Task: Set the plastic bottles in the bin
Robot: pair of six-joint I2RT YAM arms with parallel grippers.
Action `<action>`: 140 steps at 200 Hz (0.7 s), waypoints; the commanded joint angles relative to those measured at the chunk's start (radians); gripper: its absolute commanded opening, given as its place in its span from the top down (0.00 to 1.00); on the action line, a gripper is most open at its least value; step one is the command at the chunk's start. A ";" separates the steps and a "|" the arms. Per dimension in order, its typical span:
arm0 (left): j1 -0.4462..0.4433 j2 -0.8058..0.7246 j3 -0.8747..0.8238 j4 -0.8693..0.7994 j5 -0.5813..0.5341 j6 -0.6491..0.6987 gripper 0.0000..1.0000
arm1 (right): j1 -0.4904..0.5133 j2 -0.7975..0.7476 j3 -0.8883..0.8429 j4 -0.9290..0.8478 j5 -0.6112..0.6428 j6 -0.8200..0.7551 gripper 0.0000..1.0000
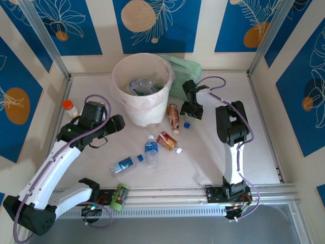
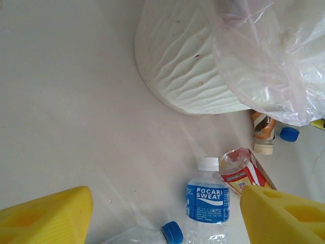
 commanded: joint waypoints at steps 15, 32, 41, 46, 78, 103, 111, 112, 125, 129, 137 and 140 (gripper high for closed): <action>0.008 -0.015 -0.006 0.006 0.015 -0.019 0.24 | 0.009 -0.059 -0.036 -0.013 0.011 -0.001 0.38; 0.008 -0.011 -0.005 0.007 0.016 -0.019 0.24 | 0.012 -0.111 -0.063 -0.011 0.014 0.009 0.40; 0.008 -0.012 -0.004 0.007 0.015 -0.018 0.24 | 0.016 -0.144 -0.082 -0.012 0.016 0.014 0.40; 0.008 -0.013 -0.005 0.006 0.015 -0.018 0.24 | 0.018 -0.166 -0.093 -0.012 0.017 0.018 0.40; 0.008 -0.019 -0.011 0.003 0.010 -0.017 0.24 | 0.038 -0.343 -0.161 -0.019 0.015 0.037 0.40; 0.007 -0.018 -0.024 0.004 0.011 -0.017 0.24 | 0.058 -0.499 -0.161 -0.049 0.011 0.044 0.41; 0.007 -0.017 -0.030 0.005 0.014 -0.015 0.24 | 0.062 -0.544 -0.147 -0.057 0.006 0.043 0.41; 0.007 -0.017 -0.030 0.005 0.014 -0.016 0.24 | 0.062 -0.550 -0.144 -0.057 0.005 0.043 0.41; 0.008 -0.013 -0.042 0.010 0.020 -0.017 0.24 | 0.066 -0.608 -0.100 -0.071 -0.009 0.040 0.41; 0.007 -0.011 -0.045 0.011 0.022 -0.017 0.24 | 0.067 -0.621 -0.085 -0.075 -0.014 0.038 0.41; 0.007 -0.010 -0.053 0.014 0.025 -0.017 0.24 | 0.070 -0.642 -0.046 -0.081 -0.025 0.035 0.41; 0.008 -0.009 -0.056 0.015 0.025 -0.019 0.25 | 0.071 -0.647 -0.030 -0.084 -0.029 0.035 0.41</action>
